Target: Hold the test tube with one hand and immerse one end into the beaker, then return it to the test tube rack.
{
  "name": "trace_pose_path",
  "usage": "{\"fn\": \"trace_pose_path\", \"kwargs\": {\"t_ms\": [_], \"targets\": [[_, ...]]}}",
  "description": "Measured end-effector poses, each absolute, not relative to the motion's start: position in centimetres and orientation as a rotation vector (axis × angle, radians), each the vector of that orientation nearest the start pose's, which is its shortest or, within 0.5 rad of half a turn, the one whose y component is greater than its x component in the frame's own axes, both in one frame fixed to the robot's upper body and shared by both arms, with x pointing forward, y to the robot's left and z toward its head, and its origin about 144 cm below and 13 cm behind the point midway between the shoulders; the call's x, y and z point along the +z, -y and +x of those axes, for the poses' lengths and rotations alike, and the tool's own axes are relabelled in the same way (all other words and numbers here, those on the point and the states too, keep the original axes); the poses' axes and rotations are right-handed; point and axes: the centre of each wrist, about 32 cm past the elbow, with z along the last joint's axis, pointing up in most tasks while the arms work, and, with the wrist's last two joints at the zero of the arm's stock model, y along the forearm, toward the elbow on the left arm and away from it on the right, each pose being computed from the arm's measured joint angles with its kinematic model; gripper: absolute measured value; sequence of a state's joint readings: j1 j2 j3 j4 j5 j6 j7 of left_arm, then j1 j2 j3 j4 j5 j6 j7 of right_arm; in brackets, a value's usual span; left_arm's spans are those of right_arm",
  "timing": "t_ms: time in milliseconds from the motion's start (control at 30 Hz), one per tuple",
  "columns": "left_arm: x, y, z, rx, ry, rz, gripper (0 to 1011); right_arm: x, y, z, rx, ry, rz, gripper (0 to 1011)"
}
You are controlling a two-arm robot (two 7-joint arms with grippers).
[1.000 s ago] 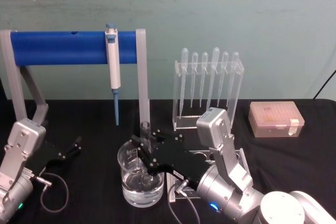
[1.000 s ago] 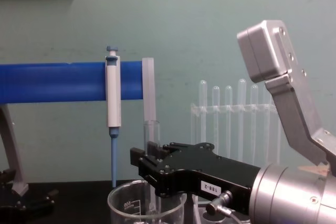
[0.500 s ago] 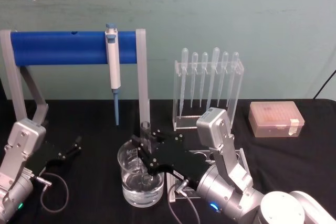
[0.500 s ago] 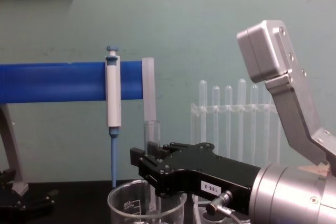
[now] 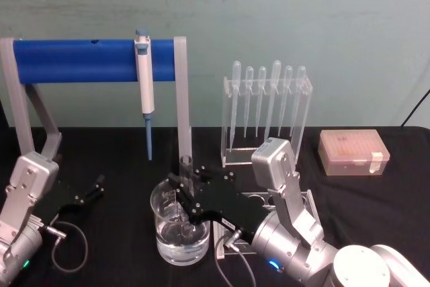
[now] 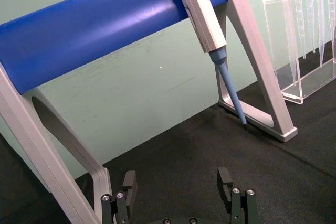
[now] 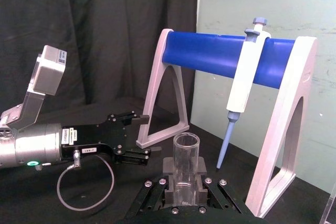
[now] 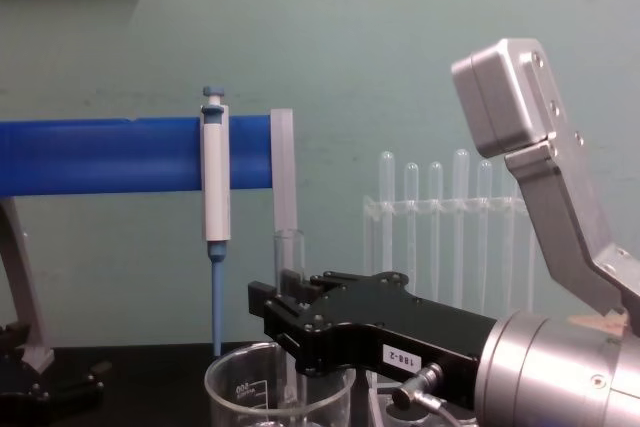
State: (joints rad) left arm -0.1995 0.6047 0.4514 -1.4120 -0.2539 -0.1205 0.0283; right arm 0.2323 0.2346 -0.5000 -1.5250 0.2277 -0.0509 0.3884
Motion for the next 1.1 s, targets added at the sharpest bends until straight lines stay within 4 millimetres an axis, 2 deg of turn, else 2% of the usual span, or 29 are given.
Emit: {"fn": "trace_pose_path", "kwargs": {"t_ms": [1100], "targets": [[113.98, -30.97, 48.86, 1.248, 0.285, 0.304, 1000, 117.55, 14.71, 48.95, -0.708, 0.135, 0.016, 225]]}}
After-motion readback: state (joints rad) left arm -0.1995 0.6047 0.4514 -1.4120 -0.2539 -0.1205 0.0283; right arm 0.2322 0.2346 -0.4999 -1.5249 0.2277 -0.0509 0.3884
